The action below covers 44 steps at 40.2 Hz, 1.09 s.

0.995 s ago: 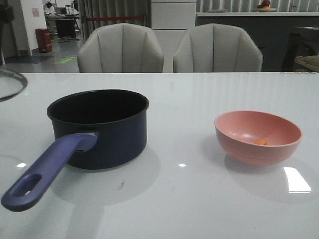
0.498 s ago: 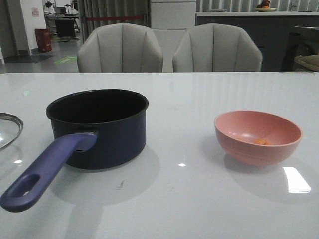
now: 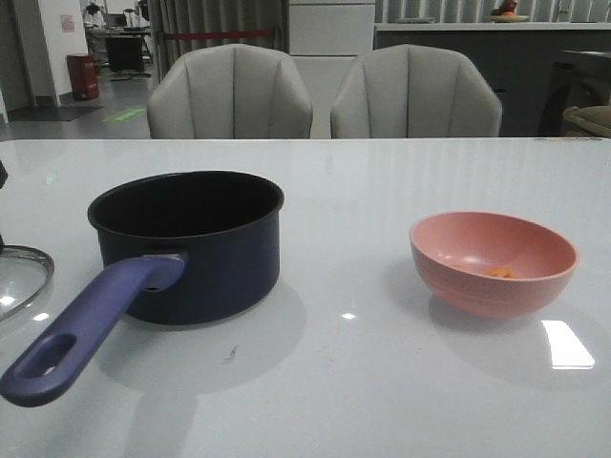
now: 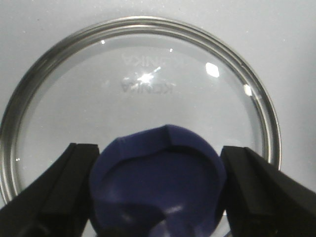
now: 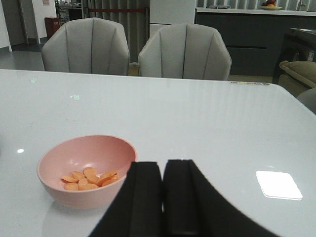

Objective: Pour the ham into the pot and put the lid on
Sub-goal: 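Set the glass lid down beside the saucepan with the left gripper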

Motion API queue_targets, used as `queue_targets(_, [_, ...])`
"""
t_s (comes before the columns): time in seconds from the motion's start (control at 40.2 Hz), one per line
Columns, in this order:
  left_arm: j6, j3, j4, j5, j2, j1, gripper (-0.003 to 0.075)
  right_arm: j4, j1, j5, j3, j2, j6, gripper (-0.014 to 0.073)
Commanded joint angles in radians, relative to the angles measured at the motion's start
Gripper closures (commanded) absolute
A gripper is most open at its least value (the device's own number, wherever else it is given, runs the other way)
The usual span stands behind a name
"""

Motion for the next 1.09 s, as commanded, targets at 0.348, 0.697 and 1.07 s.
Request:
queue_targets(0.348, [0.004, -0.158, 0.022, 0.155, -0.04, -0.009, 0.0115, -0.012, -0.004, -0.076, -0.004, -0.021, -0.003, 0.0449])
queue_targets(0.697, [0.054, -0.129, 0.031, 0.123, -0.255, -0.055, 0.0115, -0.012, -0.004, -0.076, -0.004, -0.021, -0.003, 0.0449])
queue_targets(1.07, [0.056, 0.094, 0.032, -0.11, -0.652, -0.155, 0.0115, -0.012, -0.004, -0.076, -0.004, -0.021, -0.003, 0.0449])
